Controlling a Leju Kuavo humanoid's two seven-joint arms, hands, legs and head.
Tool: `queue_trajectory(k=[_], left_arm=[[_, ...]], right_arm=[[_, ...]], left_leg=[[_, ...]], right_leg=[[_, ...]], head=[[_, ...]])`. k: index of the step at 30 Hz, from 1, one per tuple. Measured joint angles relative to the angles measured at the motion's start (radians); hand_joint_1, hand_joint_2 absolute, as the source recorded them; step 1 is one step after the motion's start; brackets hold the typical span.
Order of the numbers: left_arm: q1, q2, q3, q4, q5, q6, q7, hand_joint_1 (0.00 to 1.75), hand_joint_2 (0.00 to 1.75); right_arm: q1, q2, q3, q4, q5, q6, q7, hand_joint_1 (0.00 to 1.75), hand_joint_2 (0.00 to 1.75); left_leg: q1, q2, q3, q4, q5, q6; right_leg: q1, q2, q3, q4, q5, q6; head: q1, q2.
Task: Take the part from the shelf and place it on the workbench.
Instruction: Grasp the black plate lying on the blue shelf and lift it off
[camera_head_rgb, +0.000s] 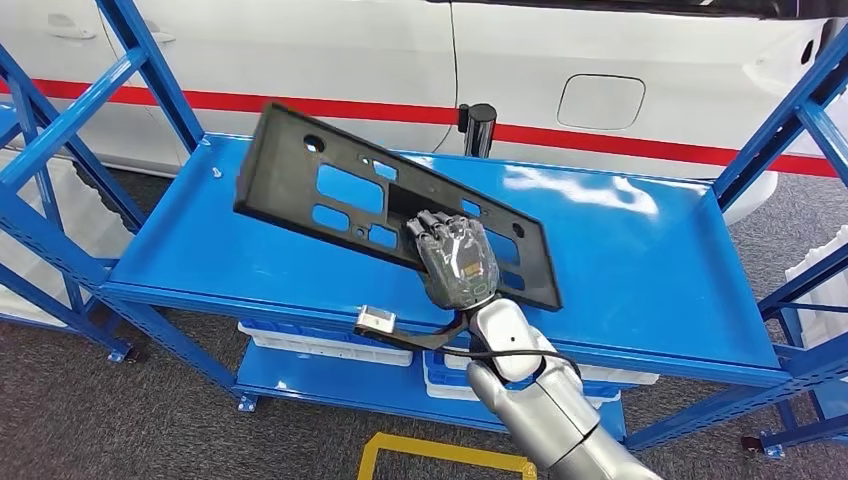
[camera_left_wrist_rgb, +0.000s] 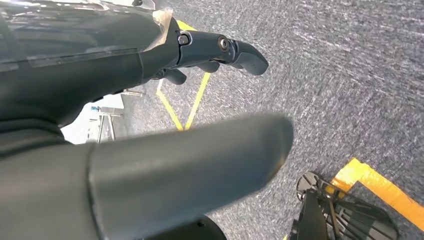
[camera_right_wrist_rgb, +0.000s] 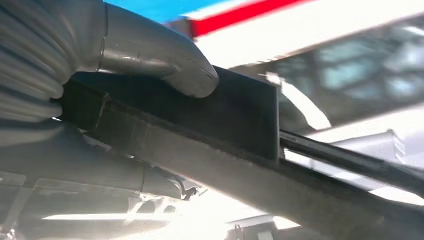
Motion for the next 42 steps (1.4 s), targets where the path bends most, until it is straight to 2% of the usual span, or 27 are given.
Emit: queue_trajectory(k=[4, 9, 13, 15, 19, 28, 42], left_arm=[[0.0, -0.001, 0.006, 0.0, 0.002, 0.0, 0.0, 0.0, 1.75], [0.0, -0.002, 0.015, 0.0, 0.003, 0.001, 0.0, 0.0, 1.75], [0.0, -0.002, 0.023, 0.0, 0.003, 0.002, 0.0, 0.0, 1.75], [0.0, -0.002, 0.026, 0.0, -0.003, 0.004, 0.0, 0.0, 1.75], [0.0, -0.002, 0.028, 0.0, -0.02, 0.028, 0.0, 0.0, 1.75], [0.0, -0.002, 0.03, 0.0, -0.023, 0.036, 0.0, 0.0, 1.75], [0.001, 0.006, 0.047, 0.0, -0.009, 0.018, 0.0, 0.0, 1.75]], right_arm=[[0.003, 0.027, -0.03, -0.135, -0.267, 0.068, -0.164, 1.75, 1.75], [0.013, 0.041, -0.049, -0.232, -0.422, 0.124, -0.252, 1.75, 1.75], [0.033, 0.045, -0.061, -0.301, -0.726, 0.258, -0.386, 1.75, 1.75], [0.044, 0.044, -0.066, -0.339, -0.849, 0.318, -0.419, 1.75, 1.75], [0.067, 0.035, -0.072, -0.396, -1.006, 0.383, -0.451, 1.75, 1.75], [0.101, 0.025, -0.086, -0.45, -1.133, 0.404, -0.468, 1.75, 1.75], [0.129, 0.011, -0.085, -0.464, -1.134, 0.371, -0.442, 1.75, 1.75]], left_leg=[[0.0, 0.0, -0.001, 0.0, 0.0, 0.0], [0.0, 0.0, -0.001, 0.0, 0.0, 0.0], [0.0, 0.0, -0.002, 0.0, 0.0, 0.0], [0.0, 0.0, -0.002, 0.0, 0.0, 0.0], [0.0, 0.0, -0.002, 0.0, 0.0, 0.0], [0.0, 0.0, -0.002, 0.0, 0.0, 0.0], [-0.004, -0.001, -0.003, 0.002, -0.001, 0.001]], right_leg=[[0.0, 0.0, -0.001, 0.0, 0.0, 0.0], [0.0, 0.0, -0.001, 0.0, 0.0, 0.0], [0.0, 0.0, -0.001, 0.0, 0.0, 0.0], [0.0, 0.0, -0.001, 0.0, 0.0, 0.0], [0.0, 0.0, -0.001, 0.0, 0.0, 0.0], [0.0, 0.0, -0.001, 0.0, 0.0, 0.0], [-0.005, 0.0, -0.001, -0.001, 0.001, 0.001]], head=[[0.0, 0.0], [0.0, 0.0], [0.0, 0.0], [0.0, 0.0], [0.0, 0.0], [0.0, 0.0], [0.0, 0.0]])
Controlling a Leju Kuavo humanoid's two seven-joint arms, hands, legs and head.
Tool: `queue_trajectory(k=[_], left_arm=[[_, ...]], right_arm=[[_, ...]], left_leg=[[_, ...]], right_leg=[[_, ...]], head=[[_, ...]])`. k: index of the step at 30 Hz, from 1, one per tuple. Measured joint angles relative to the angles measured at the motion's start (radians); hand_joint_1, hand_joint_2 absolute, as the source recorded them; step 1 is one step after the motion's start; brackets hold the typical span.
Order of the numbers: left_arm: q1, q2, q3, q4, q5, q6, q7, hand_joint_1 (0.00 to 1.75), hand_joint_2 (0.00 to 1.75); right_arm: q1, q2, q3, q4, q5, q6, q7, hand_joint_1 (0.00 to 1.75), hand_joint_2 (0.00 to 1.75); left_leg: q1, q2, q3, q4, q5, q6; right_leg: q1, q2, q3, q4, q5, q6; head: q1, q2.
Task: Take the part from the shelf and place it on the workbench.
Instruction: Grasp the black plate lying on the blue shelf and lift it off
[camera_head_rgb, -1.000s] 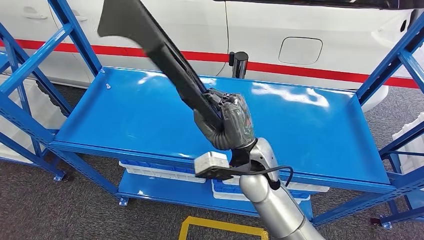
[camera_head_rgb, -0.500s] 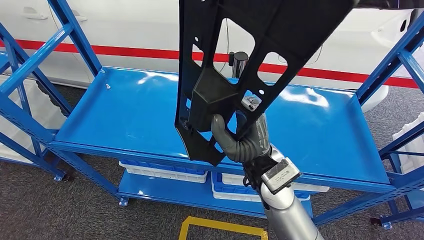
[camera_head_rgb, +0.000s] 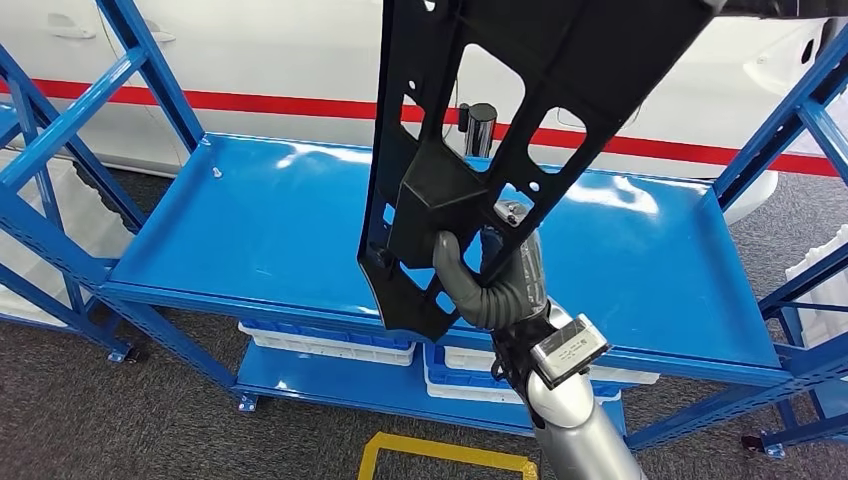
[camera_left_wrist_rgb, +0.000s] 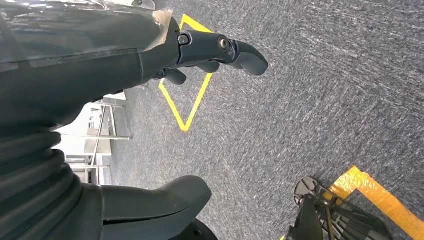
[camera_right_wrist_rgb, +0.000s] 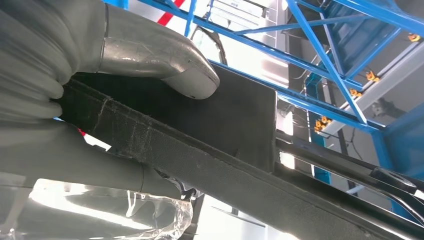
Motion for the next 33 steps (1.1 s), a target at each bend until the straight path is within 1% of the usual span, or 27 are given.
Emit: queue_trajectory(k=[4, 6, 7, 8, 9, 10, 11, 12, 13, 14, 15, 16, 17, 18, 19, 20, 22, 23, 24, 25, 26, 27, 28, 29, 30, 31, 33], left_arm=[[0.0, 0.005, 0.006, 0.0, 0.004, -0.004, 0.0, 0.0, 1.75], [0.0, 0.006, 0.01, 0.0, 0.009, -0.003, 0.0, 0.0, 1.75], [-0.001, 0.006, 0.011, 0.0, 0.011, -0.003, 0.0, 0.0, 1.75], [-0.002, 0.006, 0.013, 0.0, 0.013, -0.002, 0.0, 0.0, 1.75], [-0.002, 0.006, 0.015, 0.0, 0.013, -0.001, 0.0, 0.0, 1.75], [-0.002, 0.006, 0.016, 0.0, 0.013, 0.001, 0.0, 0.0, 1.75], [-0.002, 0.006, 0.017, 0.0, 0.013, 0.002, 0.0, 0.0, 1.75], [-0.001, 0.006, 0.018, 0.0, 0.013, 0.002, 0.0, 0.0, 1.75], [-0.001, 0.006, 0.02, 0.0, 0.013, 0.003, 0.0, 0.0, 1.75], [0.0, 0.006, 0.021, 0.0, 0.013, 0.002, 0.0, 0.0, 1.75], [0.0, 0.006, 0.023, 0.0, 0.013, 0.002, 0.0, 0.0, 1.75], [-0.001, 0.006, 0.023, 0.0, 0.013, 0.002, 0.0, 0.0, 1.75], [-0.001, 0.006, 0.023, 0.0, 0.013, 0.001, 0.0, 0.0, 1.75], [-0.001, 0.006, 0.024, 0.0, 0.012, 0.001, 0.0, 0.0, 1.75], [-0.002, 0.006, 0.024, 0.0, 0.012, 0.001, 0.0, 0.0, 1.75], [-0.002, 0.006, 0.024, 0.0, 0.012, 0.001, 0.0, 0.0, 1.75], [-0.001, 0.006, 0.024, 0.0, 0.012, 0.001, 0.0, 0.0, 1.75], [-0.001, 0.006, 0.024, 0.0, 0.012, 0.001, 0.0, 0.0, 1.75], [-0.001, 0.006, 0.024, 0.0, 0.012, 0.001, 0.0, 0.0, 1.75], [-0.001, 0.006, 0.024, 0.0, 0.012, 0.001, 0.0, 0.0, 1.75], [-0.001, 0.005, 0.024, 0.0, 0.011, 0.001, 0.0, 0.0, 1.75], [-0.001, 0.005, 0.024, 0.0, 0.01, 0.001, 0.0, 0.0, 1.75], [0.0, 0.005, 0.024, 0.0, 0.008, 0.001, 0.0, 0.0, 1.75], [0.0, 0.005, 0.024, 0.0, 0.006, 0.002, 0.0, 0.0, 1.75], [0.0, 0.005, 0.024, 0.0, 0.005, 0.002, 0.0, 0.0, 1.75], [0.0, 0.005, 0.024, 0.0, 0.005, 0.002, 0.0, 0.0, 1.75], [-0.002, 0.005, 0.024, 0.0, 0.004, 0.002, 0.0, 0.0, 1.75]], right_arm=[[0.003, -0.003, 0.005, 0.0, -0.006, -0.001, 0.002, 1.75, 1.75], [0.004, -0.003, 0.008, 0.0, -0.012, 0.001, 0.003, 1.75, 1.75], [0.003, -0.003, 0.009, 0.0, -0.016, 0.002, 0.004, 1.75, 1.75], [0.002, -0.004, 0.01, 0.001, -0.02, 0.004, 0.004, 1.75, 1.75], [0.001, -0.005, 0.012, 0.002, -0.024, 0.005, 0.004, 1.75, 1.75], [0.001, -0.006, 0.013, 0.003, -0.027, 0.005, 0.004, 1.75, 1.75], [0.001, -0.007, 0.014, 0.006, -0.03, 0.005, 0.004, 1.75, 1.75], [0.003, -0.007, 0.015, 0.009, -0.033, 0.005, 0.004, 1.75, 1.75], [0.005, -0.008, 0.016, 0.012, -0.036, 0.005, 0.004, 1.75, 1.75], [0.006, -0.008, 0.017, 0.015, -0.037, 0.005, 0.004, 1.75, 1.75], [0.006, -0.008, 0.017, 0.017, -0.038, 0.005, 0.004, 1.75, 1.75], [0.006, -0.008, 0.018, 0.018, -0.038, 0.005, 0.004, 1.75, 1.75], [0.005, -0.007, 0.019, 0.018, -0.038, 0.005, 0.004, 1.75, 1.75], [0.005, -0.007, 0.02, 0.019, -0.039, 0.005, 0.004, 1.75, 1.75], [0.005, -0.007, 0.021, 0.019, -0.039, 0.005, 0.004, 1.75, 1.75], [0.005, -0.006, 0.021, 0.02, -0.039, 0.005, 0.004, 1.75, 1.75], [0.005, -0.006, 0.022, 0.022, -0.039, 0.005, 0.004, 1.75, 1.75], [0.004, -0.004, 0.022, 0.022, -0.038, 0.005, 0.004, 1.75, 1.75], [0.002, -0.002, 0.022, 0.022, -0.038, 0.005, 0.004, 1.75, 1.75], [0.0, 0.001, 0.023, 0.022, -0.037, 0.005, 0.004, 1.75, 1.75], [-0.001, 0.003, 0.023, 0.022, -0.036, 0.005, 0.004, 1.75, 1.75], [-0.001, 0.005, 0.023, 0.023, -0.034, 0.005, 0.005, 1.75, 1.75], [-0.001, 0.006, 0.023, 0.024, -0.032, 0.005, 0.007, 1.75, 1.75], [-0.001, 0.007, 0.023, 0.024, -0.029, 0.005, 0.008, 1.75, 1.75], [-0.001, 0.008, 0.023, 0.025, -0.025, 0.005, 0.01, 1.75, 1.75], [-0.001, 0.009, 0.023, 0.025, -0.023, 0.005, 0.012, 1.75, 1.75], [-0.002, 0.011, 0.023, 0.025, -0.02, 0.005, 0.014, 1.75, 1.75]], left_leg=[[-0.005, 0.0, 0.0, 0.001, 0.001, 0.007], [-0.006, 0.0, 0.001, -0.005, 0.01, 0.017], [-0.004, 0.002, 0.003, -0.012, 0.018, 0.022], [0.0, 0.004, 0.003, -0.02, 0.027, 0.027], [0.004, 0.006, 0.002, -0.027, 0.034, 0.03], [0.006, 0.008, 0.0, -0.029, 0.038, 0.032], [0.007, 0.009, -0.004, -0.029, 0.041, 0.033], [0.008, 0.01, -0.008, -0.028, 0.043, 0.032], [0.009, 0.011, -0.011, -0.028, 0.045, 0.03], [0.012, 0.011, -0.013, -0.027, 0.046, 0.027], [0.015, 0.011, -0.014, -0.025, 0.046, 0.023], [0.018, 0.011, -0.015, -0.02, 0.044, 0.019], [0.02, 0.01, -0.019, -0.015, 0.042, 0.011], [0.02, 0.009, -0.023, -0.009, 0.041, 0.004], [0.019, 0.007, -0.028, -0.003, 0.04, -0.003], [0.019, 0.007, -0.032, 0.0, 0.042, -0.01], [0.023, 0.006, -0.038, 0.006, 0.042, -0.02], [0.026, 0.004, -0.045, 0.019, 0.029, -0.024], [0.028, 0.003, -0.059, 0.05, 0.001, -0.028], [0.03, 0.002, -0.081, 0.1, -0.037, -0.031], [0.03, 0.001, -0.108, 0.165, -0.077, -0.034], [0.03, 0.001, -0.133, 0.229, -0.11, -0.035], [0.03, 0.001, -0.148, 0.272, -0.124, -0.036], [0.03, 0.001, -0.147, 0.284, -0.119, -0.034], [0.03, 0.001, -0.126, 0.257, -0.097, -0.03], [0.029, 0.001, -0.088, 0.198, -0.066, -0.023], [0.025, 0.001, -0.004, 0.064, -0.027, -0.012]], right_leg=[[-0.006, 0.0, 0.0, -0.001, 0.003, 0.005], [-0.007, 0.0, 0.0, -0.003, 0.008, 0.013], [-0.007, -0.001, -0.004, -0.001, 0.005, 0.017], [-0.006, -0.002, -0.012, 0.014, -0.007, 0.018], [-0.006, -0.003, -0.028, 0.049, -0.03, 0.016], [-0.008, -0.005, -0.051, 0.104, -0.059, 0.014], [-0.011, -0.005, -0.08, 0.175, -0.09, 0.013], [-0.015, -0.005, -0.104, 0.238, -0.113, 0.015], [-0.02, -0.006, -0.116, 0.275, -0.122, 0.022], [-0.025, -0.006, -0.109, 0.273, -0.115, 0.033], [-0.03, -0.008, -0.08, 0.227, -0.094, 0.046], [-0.036, -0.01, -0.039, 0.155, -0.068, 0.059], [-0.037, -0.01, 0.002, 0.087, -0.051, 0.067], [-0.036, -0.009, 0.03, 0.038, -0.04, 0.068], [-0.034, -0.007, 0.043, 0.013, -0.039, 0.065], [-0.03, -0.004, 0.044, 0.011, -0.042, 0.059], [-0.031, -0.003, 0.034, 0.01, -0.037, 0.046], [-0.032, -0.003, 0.03, 0.01, -0.032, 0.037], [-0.033, -0.004, 0.024, 0.008, -0.027, 0.025], [-0.032, -0.004, 0.017, 0.007, -0.021, 0.014], [-0.029, -0.004, 0.009, 0.008, -0.016, 0.005], [-0.025, -0.005, 0.0, 0.008, -0.01, -0.003], [-0.021, -0.006, -0.009, 0.008, -0.003, -0.008], [-0.017, -0.006, -0.017, 0.008, 0.003, -0.01], [-0.013, -0.006, -0.025, 0.008, 0.01, -0.011], [-0.01, -0.005, -0.031, 0.008, 0.016, -0.009], [-0.006, -0.005, -0.04, 0.008, 0.03, -0.002]], head=[[0.0, 0.0], [0.0, 0.0], [0.0, 0.0], [0.0, 0.0], [0.001, 0.0], [0.002, 0.0], [0.002, 0.0], [0.002, 0.0], [0.002, 0.0], [0.002, 0.0], [0.002, 0.0], [0.003, 0.0], [0.003, 0.0], [0.003, 0.0], [0.003, 0.0], [0.003, 0.0], [0.003, 0.0], [0.002, 0.0], [0.002, 0.0], [0.002, 0.0], [0.001, 0.0], [0.001, 0.0], [0.001, 0.0], [0.001, 0.0], [0.001, 0.0], [0.001, 0.0], [0.002, 0.0]])
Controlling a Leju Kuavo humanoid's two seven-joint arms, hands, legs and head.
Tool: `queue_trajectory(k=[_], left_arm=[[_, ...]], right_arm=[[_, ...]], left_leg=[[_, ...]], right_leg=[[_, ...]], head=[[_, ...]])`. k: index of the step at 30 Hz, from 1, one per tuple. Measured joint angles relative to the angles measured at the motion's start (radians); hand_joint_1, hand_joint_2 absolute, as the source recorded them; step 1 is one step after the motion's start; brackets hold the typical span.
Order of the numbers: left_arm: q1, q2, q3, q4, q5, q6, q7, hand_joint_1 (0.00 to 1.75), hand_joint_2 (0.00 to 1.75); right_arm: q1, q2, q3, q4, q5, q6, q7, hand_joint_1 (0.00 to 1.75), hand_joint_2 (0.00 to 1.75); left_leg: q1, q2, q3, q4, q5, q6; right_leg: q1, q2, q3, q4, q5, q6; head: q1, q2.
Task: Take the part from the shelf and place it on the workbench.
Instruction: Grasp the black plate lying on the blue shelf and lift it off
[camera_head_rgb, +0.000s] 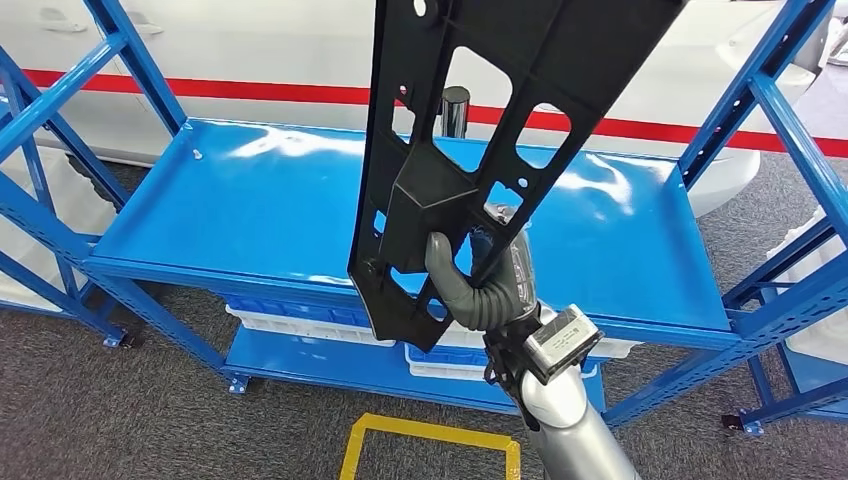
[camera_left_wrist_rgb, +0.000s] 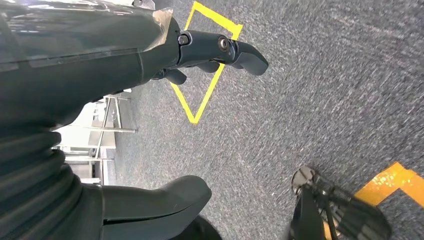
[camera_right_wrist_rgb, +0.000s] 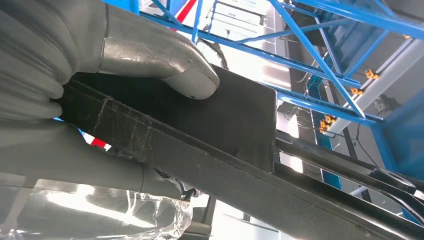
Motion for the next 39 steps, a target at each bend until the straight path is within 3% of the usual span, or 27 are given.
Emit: queue_trajectory(k=[2, 5, 7, 9, 10, 11, 12, 14, 16, 18, 20, 21, 22, 24, 25, 26, 27, 28, 30, 32, 33, 35, 36, 37, 39], left_arm=[[-0.001, -0.001, 0.0, 0.0, 0.0, 0.0, 0.0, 0.0, 1.75], [-0.001, -0.002, 0.0, 0.0, 0.0, -0.001, 0.0, 0.0, 1.75], [-0.001, -0.002, 0.001, 0.0, 0.0, -0.004, 0.0, 0.0, 1.75], [0.0, -0.002, 0.002, 0.0, 0.0, -0.007, 0.0, 0.0, 1.75], [0.0, -0.002, 0.002, 0.0, 0.0, -0.008, 0.0, 0.0, 1.75], [0.001, -0.002, 0.002, 0.0, 0.0, -0.008, 0.0, 0.0, 1.75], [0.002, -0.003, 0.002, 0.0, 0.0, -0.009, 0.0, 0.0, 1.75], [0.002, -0.003, 0.003, 0.0, 0.0, -0.009, 0.0, 0.0, 1.75], [0.002, -0.004, 0.003, 0.0, 0.0, -0.01, 0.0, 0.0, 1.75], [0.003, -0.004, 0.003, 0.0, 0.0, -0.01, 0.0, 0.0, 1.75], [0.004, -0.004, 0.003, 0.0, 0.0, -0.011, 0.0, 0.0, 1.75], [0.004, -0.004, 0.003, 0.0, 0.0, -0.011, 0.0, 0.0, 1.75], [0.005, -0.003, 0.003, 0.0, -0.001, -0.012, 0.0, 0.0, 1.75], [0.005, -0.004, 0.003, 0.0, -0.004, -0.013, 0.0, 0.0, 1.75], [0.005, -0.004, 0.003, 0.0, -0.005, -0.014, 0.0, 0.0, 1.75], [0.005, -0.005, 0.003, 0.0, -0.006, -0.015, 0.0, 0.0, 1.75], [0.005, -0.005, 0.003, 0.0, -0.006, -0.015, 0.0, 0.0, 1.75], [0.005, -0.005, 0.003, 0.0, -0.006, -0.016, 0.0, 0.0, 1.75], [0.004, -0.005, 0.003, 0.0, -0.006, -0.018, 0.0, 0.0, 1.75], [0.002, -0.005, 0.003, 0.0, -0.006, -0.022, 0.0, 0.0, 1.75], [0.001, -0.006, 0.004, 0.0, -0.006, -0.024, 0.0, 0.0, 1.75], [0.003, -0.007, 0.004, 0.0, -0.014, -0.035, 0.0, 0.0, 1.75], [0.004, -0.006, 0.004, 0.0, -0.024, -0.046, 0.0, 0.0, 1.75], [0.005, -0.005, 0.002, 0.001, -0.035, -0.062, 0.0, 0.0, 1.75], [0.003, 0.0, -0.002, 0.0, -0.054, -0.105, 0.0, 0.0, 1.75]], right_arm=[[0.0, 0.002, 0.0, 0.0, 0.003, -0.001, 0.002, 1.75, 1.75], [0.0, 0.003, 0.001, 0.0, 0.016, -0.003, 0.002, 1.75, 1.75], [0.001, 0.0, 0.002, 0.0, 0.029, -0.005, -0.002, 1.75, 1.75], [0.005, -0.004, 0.005, 0.001, 0.043, -0.009, -0.008, 1.75, 1.75], [0.008, -0.006, 0.005, 0.001, 0.047, -0.011, -0.01, 1.75, 1.75], [0.012, -0.008, 0.006, 0.002, 0.05, -0.012, -0.012, 1.75, 1.75], [0.014, -0.01, 0.006, 0.002, 0.052, -0.013, -0.013, 1.75, 1.75], [0.017, -0.012, 0.007, 0.003, 0.053, -0.014, -0.013, 1.75, 1.75], [0.017, -0.012, 0.008, 0.002, 0.053, -0.014, -0.014, 1.75, 1.75], [0.017, -0.012, 0.009, 0.002, 0.054, -0.015, -0.014, 1.75, 1.75], [0.018, -0.012, 0.009, 0.002, 0.055, -0.016, -0.015, 1.75, 1.75], [0.018, -0.011, 0.01, 0.002, 0.057, -0.017, -0.016, 1.75, 1.75], [0.018, -0.011, 0.011, 0.002, 0.061, -0.018, -0.017, 1.75, 1.75], [0.019, -0.01, 0.014, 0.002, 0.074, -0.022, -0.023, 1.75, 1.75], [0.02, -0.011, 0.015, 0.002, 0.082, -0.023, -0.026, 1.75, 1.75], [0.022, -0.012, 0.017, 0.002, 0.091, -0.023, -0.029, 1.75, 1.75], [0.023, -0.014, 0.02, 0.002, 0.101, -0.022, -0.031, 1.75, 1.75], [0.024, -0.016, 0.022, 0.002, 0.11, -0.021, -0.032, 1.75, 1.75], [0.023, -0.018, 0.026, 0.003, 0.123, -0.016, -0.034, 1.75, 1.75], [0.018, -0.019, 0.029, 0.004, 0.128, -0.014, -0.037, 1.75, 1.75], [0.015, -0.02, 0.031, 0.005, 0.128, -0.013, -0.039, 1.75, 1.75], [0.011, -0.024, 0.034, 0.01, 0.126, -0.01, -0.045, 1.75, 1.75], [0.011, -0.027, 0.035, 0.013, 0.125, -0.008, -0.049, 1.75, 1.75], [0.01, -0.03, 0.037, 0.016, 0.124, -0.006, -0.051, 1.75, 1.75], [0.01, -0.035, 0.039, 0.023, 0.122, -0.002, -0.055, 1.75, 1.75]], left_leg=[[-0.01, 0.0, 0.031, -0.058, 0.007, 0.005], [-0.015, 0.003, 0.012, -0.073, 0.038, 0.019], [-0.011, 0.009, -0.009, -0.084, 0.068, 0.03], [-0.013, 0.012, -0.039, -0.084, 0.093, 0.036], [-0.014, 0.012, -0.054, -0.083, 0.104, 0.035], [-0.014, 0.013, -0.07, -0.082, 0.115, 0.034], [-0.013, 0.014, -0.085, -0.08, 0.126, 0.032], [-0.012, 0.013, -0.11, -0.075, 0.144, 0.025], [-0.014, 0.012, -0.127, -0.067, 0.159, 0.014], [-0.015, 0.011, -0.134, -0.063, 0.173, 0.002], [-0.011, 0.01, -0.14, -0.059, 0.175, -0.009], [-0.008, 0.008, -0.147, -0.043, 0.151, -0.014], [-0.005, 0.006, -0.161, -0.008, 0.11, -0.018], [-0.001, 0.003, -0.196, 0.114, 0.006, -0.027], [0.0, 0.001, -0.209, 0.176, -0.024, -0.031], [0.002, 0.0, -0.212, 0.218, -0.031, -0.033], [0.003, 0.0, -0.199, 0.228, -0.016, -0.034], [0.005, 0.0, -0.168, 0.203, 0.011, -0.033], [0.007, 0.0, -0.068, 0.076, 0.044, -0.03], [0.003, -0.003, 0.004, -0.032, 0.034, -0.024], [-0.002, -0.004, 0.012, -0.054, 0.027, -0.019], [-0.009, -0.001, -0.002, -0.062, 0.04, -0.001], [-0.01, 0.002, -0.011, -0.064, 0.051, 0.011], [-0.01, 0.005, -0.023, -0.067, 0.063, 0.022], [-0.013, 0.008, -0.05, -0.067, 0.089, 0.035]], right_leg=[[0.0, -0.003, -0.004, -0.001, 0.013, 0.012], [-0.004, -0.006, -0.016, 0.001, 0.021, 0.03], [-0.004, -0.006, -0.046, 0.057, -0.04, 0.024], [-0.006, -0.006, -0.079, 0.183, -0.128, 0.018], [-0.007, -0.006, -0.087, 0.243, -0.154, 0.022], [-0.009, -0.006, -0.081, 0.276, -0.159, 0.032], [-0.012, -0.007, -0.058, 0.273, -0.148, 0.044], [-0.017, -0.007, 0.038, 0.162, -0.116, 0.062], [-0.014, -0.006, 0.139, 0.019, -0.121, 0.058], [-0.008, -0.003, 0.169, -0.038, -0.134, 0.042], [-0.011, -0.005, 0.154, -0.038, -0.123, 0.024], [-0.013, -0.006, 0.148, -0.038, -0.115, 0.012], [-0.015, -0.008, 0.14, -0.039, -0.105, 0.001], [-0.013, -0.009, 0.12, -0.038, -0.082, -0.009], [-0.012, -0.009, 0.107, -0.037, -0.071, -0.009], [-0.01, -0.009, 0.092, -0.035, -0.061, -0.008], [-0.01, -0.009, 0.078, -0.032, -0.051, -0.006], [-0.01, -0.009, 0.064, -0.029, -0.044, -0.003], [-0.008, -0.009, 0.043, -0.02, -0.031, 0.007], [-0.006, -0.01, 0.03, -0.014, -0.02, 0.021], [-0.006, -0.011, 0.025, -0.013, -0.012, 0.028], [-0.009, -0.013, 0.015, -0.01, -0.002, 0.043], [-0.01, -0.012, 0.005, 0.003, -0.016, 0.043], [-0.011, -0.012, -0.01, 0.033, -0.045, 0.039], [-0.011, -0.012, -0.047, 0.145, -0.135, 0.023]], head=[[0.0, 0.0], [0.001, 0.0], [0.002, 0.0], [0.004, 0.0], [0.003, 0.0], [0.003, 0.0], [0.003, 0.0], [0.003, 0.0], [0.003, 0.0], [0.002, 0.0], [0.002, 0.0], [0.002, 0.0], [0.002, 0.0], [0.002, 0.0], [0.001, 0.0], [0.001, 0.0], [0.001, 0.0], [0.001, 0.0], [0.001, 0.0], [0.002, 0.0], [0.003, 0.0], [0.003, 0.0], [0.004, 0.0], [0.005, 0.0], [0.008, 0.0]])
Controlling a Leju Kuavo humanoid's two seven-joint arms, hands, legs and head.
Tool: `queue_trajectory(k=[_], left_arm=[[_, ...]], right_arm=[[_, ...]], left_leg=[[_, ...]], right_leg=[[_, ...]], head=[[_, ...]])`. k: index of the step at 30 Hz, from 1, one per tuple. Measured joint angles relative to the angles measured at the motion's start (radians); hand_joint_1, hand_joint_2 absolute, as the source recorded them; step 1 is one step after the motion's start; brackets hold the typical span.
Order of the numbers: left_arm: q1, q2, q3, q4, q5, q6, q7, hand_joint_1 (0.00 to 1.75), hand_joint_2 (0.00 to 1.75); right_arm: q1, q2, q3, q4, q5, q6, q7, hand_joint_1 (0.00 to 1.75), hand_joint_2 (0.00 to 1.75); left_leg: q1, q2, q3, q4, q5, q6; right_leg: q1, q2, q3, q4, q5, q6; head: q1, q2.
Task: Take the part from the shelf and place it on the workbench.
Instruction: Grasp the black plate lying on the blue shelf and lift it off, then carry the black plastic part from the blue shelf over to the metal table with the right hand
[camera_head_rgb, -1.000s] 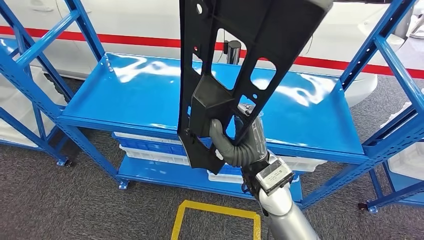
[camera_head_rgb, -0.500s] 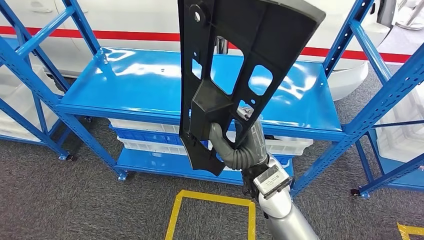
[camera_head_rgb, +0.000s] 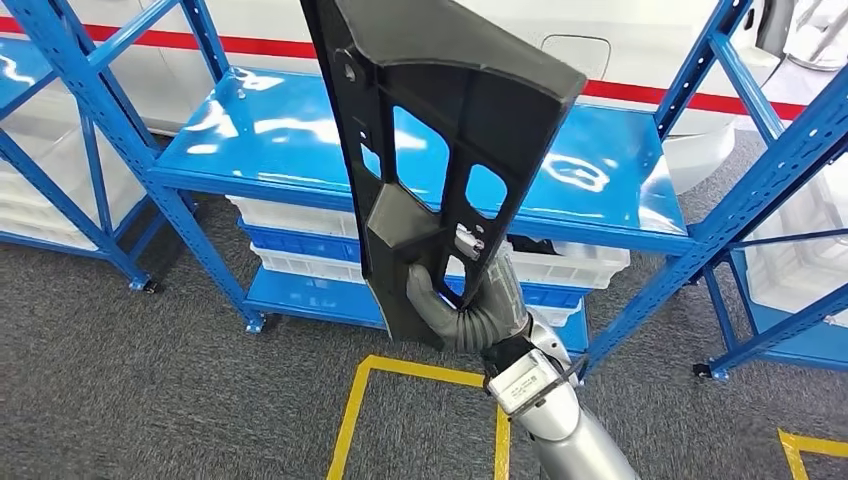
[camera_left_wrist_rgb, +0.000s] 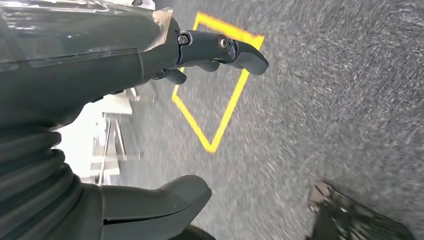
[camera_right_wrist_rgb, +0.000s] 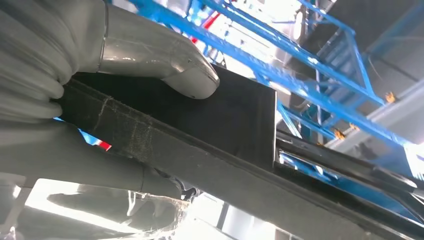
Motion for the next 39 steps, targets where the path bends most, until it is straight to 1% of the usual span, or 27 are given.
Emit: queue_trajectory(k=[1, 2, 3, 4, 6, 8, 10, 12, 13, 15, 16, 17, 18, 19, 21, 23, 24, 26, 28, 29, 31, 32, 33, 34, 36, 37, 39], left_arm=[[-0.001, 0.003, -0.002, 0.0, -0.002, -0.027, 0.0, 0.0, 1.75], [-0.002, 0.005, -0.002, 0.0, -0.001, -0.054, 0.0, 0.0, 1.75], [-0.002, 0.007, -0.002, 0.0, 0.002, -0.081, 0.0, 0.0, 1.75], [-0.002, 0.009, -0.002, 0.0, 0.006, -0.103, 0.0, 0.0, 1.75], [-0.002, 0.014, -0.001, 0.0, 0.011, -0.135, 0.0, 0.0, 1.75], [-0.002, 0.018, -0.001, 0.0, 0.013, -0.146, 0.0, 0.0, 1.75], [-0.002, 0.021, 0.0, 0.0, 0.013, -0.145, 0.0, 0.0, 1.75], [-0.001, 0.025, 0.0, 0.0, 0.014, -0.143, 0.0, 0.0, 1.75], [0.0, 0.026, 0.0, 0.0, 0.015, -0.142, 0.0, 0.0, 1.75], [0.001, 0.028, 0.0, 0.0, 0.02, -0.143, 0.0, 0.0, 1.75], [0.001, 0.028, 0.0, 0.0, 0.022, -0.143, 0.0, 0.0, 1.75], [0.001, 0.029, 0.0, 0.0, 0.023, -0.142, 0.0, 0.0, 1.75], [0.001, 0.029, 0.0, 0.0, 0.023, -0.142, 0.0, 0.0, 1.75], [0.001, 0.029, 0.0, 0.0, 0.023, -0.141, 0.0, 0.0, 1.75], [-0.001, 0.029, 0.001, 0.0, 0.022, -0.137, 0.0, 0.0, 1.75], [-0.004, 0.028, 0.001, 0.0, 0.022, -0.13, 0.0, 0.0, 1.75], [-0.005, 0.028, 0.001, -0.001, 0.023, -0.125, 0.0, 0.0, 1.75], [-0.004, 0.028, 0.001, -0.001, 0.024, -0.116, 0.0, 0.0, 1.75], [-0.003, 0.029, 0.002, -0.001, 0.025, -0.11, 0.0, 0.0, 1.75], [-0.003, 0.03, 0.003, -0.001, 0.025, -0.108, 0.0, 0.0, 1.75], [-0.003, 0.032, 0.006, -0.001, 0.025, -0.106, 0.0, 0.0, 1.75], [-0.003, 0.033, 0.007, -0.001, 0.025, -0.106, 0.0, 0.0, 1.75], [-0.002, 0.033, 0.007, -0.001, 0.024, -0.106, 0.0, 0.0, 1.75], [-0.002, 0.033, 0.008, -0.001, 0.023, -0.105, 0.0, 0.0, 1.75], [-0.001, 0.031, 0.008, -0.001, 0.021, -0.104, 0.0, 0.0, 1.75], [-0.002, 0.03, 0.009, -0.001, 0.021, -0.104, 0.0, 0.0, 1.75], [-0.003, 0.027, 0.01, -0.001, 0.02, -0.104, 0.0, 0.0, 1.75]], right_arm=[[0.0, -0.002, 0.001, 0.003, 0.0, 0.002, -0.001, 1.75, 1.75], [0.001, -0.004, 0.003, 0.007, 0.0, 0.004, -0.003, 1.75, 1.75], [0.001, -0.005, 0.005, 0.011, 0.0, 0.006, -0.005, 1.75, 1.75], [0.001, -0.007, 0.006, 0.014, 0.001, 0.008, -0.007, 1.75, 1.75], [0.001, -0.009, 0.008, 0.019, 0.004, 0.012, -0.011, 1.75, 1.75], [0.001, -0.009, 0.009, 0.02, 0.009, 0.016, -0.012, 1.75, 1.75], [0.002, -0.009, 0.01, 0.02, 0.016, 0.02, -0.012, 1.75, 1.75], [0.003, -0.009, 0.01, 0.022, 0.022, 0.022, -0.012, 1.75, 1.75], [0.003, -0.008, 0.01, 0.024, 0.023, 0.023, -0.012, 1.75, 1.75], [0.001, -0.006, 0.01, 0.026, 0.025, 0.026, -0.012, 1.75, 1.75], [0.001, -0.005, 0.01, 0.027, 0.026, 0.028, -0.012, 1.75, 1.75], [0.001, -0.004, 0.01, 0.028, 0.028, 0.03, -0.012, 1.75, 1.75], [0.001, -0.004, 0.011, 0.03, 0.03, 0.032, -0.012, 1.75, 1.75], [0.001, -0.003, 0.011, 0.032, 0.032, 0.033, -0.012, 1.75, 1.75], [0.001, -0.002, 0.01, 0.035, 0.034, 0.035, -0.011, 1.75, 1.75], [-0.001, 0.0, 0.01, 0.037, 0.036, 0.038, -0.01, 1.75, 1.75], [-0.002, 0.001, 0.01, 0.037, 0.037, 0.041, -0.01, 1.75, 1.75], [-0.004, 0.001, 0.012, 0.041, 0.039, 0.045, -0.009, 1.75, 1.75], [-0.003, 0.001, 0.015, 0.048, 0.04, 0.051, -0.009, 1.75, 1.75], [-0.003, 0.0, 0.016, 0.052, 0.041, 0.053, -0.009, 1.75, 1.75], [-0.003, 0.0, 0.019, 0.058, 0.041, 0.055, -0.009, 1.75, 1.75], [-0.003, -0.001, 0.021, 0.061, 0.041, 0.055, -0.009, 1.75, 1.75], [-0.003, -0.001, 0.023, 0.065, 0.041, 0.055, -0.009, 1.75, 1.75], [-0.003, -0.001, 0.024, 0.068, 0.042, 0.055, -0.009, 1.75, 1.75], [-0.005, 0.001, 0.026, 0.074, 0.048, 0.055, -0.01, 1.75, 1.75], [-0.006, 0.002, 0.027, 0.075, 0.053, 0.054, -0.01, 1.75, 1.75], [-0.01, 0.005, 0.028, 0.077, 0.058, 0.053, -0.012, 1.75, 1.75]], left_leg=[[-0.002, 0.001, -0.016, 0.001, 0.013, 0.003], [-0.005, 0.002, -0.034, 0.001, 0.026, 0.003], [-0.006, 0.003, -0.051, 0.002, 0.039, 0.004], [-0.008, 0.004, -0.067, 0.003, 0.052, 0.003], [-0.009, 0.005, -0.093, 0.004, 0.076, -0.003], [-0.011, 0.005, -0.109, 0.005, 0.099, -0.011], [-0.011, 0.005, -0.114, 0.003, 0.121, -0.022], [-0.005, 0.003, -0.123, 0.009, 0.118, -0.033], [-0.002, 0.0, -0.132, 0.031, 0.086, -0.04], [0.004, -0.007, -0.16, 0.134, -0.024, -0.052], [0.007, -0.008, -0.173, 0.203, -0.072, -0.057], [0.01, -0.009, -0.18, 0.262, -0.094, -0.062], [0.013, -0.009, -0.176, 0.298, -0.091, -0.065], [0.018, -0.009, -0.156, 0.303, -0.069, -0.068], [0.027, -0.009, -0.066, 0.21, -0.03, -0.074], [0.026, -0.012, 0.031, 0.077, -0.049, -0.073], [0.023, -0.013, 0.054, 0.037, -0.065, -0.067], [0.012, -0.012, 0.051, 0.018, -0.064, -0.044], [0.007, -0.006, 0.028, 0.015, -0.041, -0.018], [0.007, -0.003, 0.013, 0.013, -0.027, -0.007], [0.004, 0.0, -0.018, 0.014, 0.001, 0.003], [0.002, 0.001, -0.035, 0.015, 0.014, 0.004], [0.001, 0.001, -0.053, 0.015, 0.027, 0.003], [-0.001, 0.0, -0.072, 0.015, 0.04, 0.002], [-0.002, -0.006, -0.103, 0.016, 0.064, -0.004], [-0.003, -0.01, -0.114, 0.017, 0.075, -0.008], [-0.006, -0.016, -0.127, 0.018, 0.098, -0.017]], right_leg=[[0.0, 0.0, -0.013, 0.065, -0.035, -0.003], [0.0, 0.0, -0.015, 0.114, -0.053, 0.0], [0.0, 0.0, -0.002, 0.133, -0.051, 0.007], [0.001, 0.0, 0.027, 0.117, -0.034, 0.015], [0.003, 0.0, 0.129, -0.005, -0.002, 0.022], [0.011, 0.001, 0.226, -0.149, -0.01, 0.013], [0.017, 0.002, 0.253, -0.205, -0.018, 0.0], [0.011, 0.0, 0.235, -0.202, 0.001, -0.014], [0.007, -0.002, 0.225, -0.203, 0.014, -0.023], [0.007, -0.004, 0.199, -0.203, 0.041, -0.035], [0.007, -0.005, 0.183, -0.203, 0.056, -0.038], [0.008, -0.005, 0.167, -0.201, 0.07, -0.036], [0.009, -0.005, 0.15, -0.199, 0.083, -0.034], [0.008, -0.005, 0.131, -0.195, 0.095, -0.03], [0.007, -0.004, 0.094, -0.181, 0.114, -0.019], [0.008, -0.004, 0.067, -0.163, 0.127, -0.005], [0.009, -0.005, 0.059, -0.159, 0.134, 0.003], [0.007, -0.006, 0.05, -0.157, 0.149, 0.018], [0.002, -0.004, 0.029, -0.132, 0.123, 0.019], [0.001, -0.004, 0.01, -0.094, 0.085, 0.013], [0.0, -0.003, -0.029, 0.032, -0.01, 0.001], [0.001, -0.002, -0.041, 0.097, -0.039, 0.001], [0.001, -0.001, -0.039, 0.142, -0.046, 0.007], [0.003, -0.001, -0.022, 0.155, -0.033, 0.015], [0.007, 0.007, 0.06, 0.083, 0.011, 0.025], [0.011, 0.017, 0.126, 0.008, 0.016, 0.021], [0.018, 0.035, 0.23, -0.138, -0.014, 0.004]], head=[[0.001, 0.0], [0.001, 0.0], [0.001, 0.0], [0.001, 0.0], [0.0, 0.0], [0.0, 0.0], [0.0, 0.0], [0.0, 0.0], [0.0, 0.0], [-0.001, 0.0], [-0.001, 0.0], [-0.001, 0.0], [-0.002, 0.0], [-0.002, 0.0], [-0.002, 0.0], [-0.001, 0.0], [0.001, 0.0], [0.004, 0.0], [0.004, 0.0], [0.004, 0.0], [0.005, 0.0], [0.005, 0.0], [0.005, 0.0], [0.005, 0.0], [0.005, 0.0], [0.005, 0.0], [0.004, 0.0]])
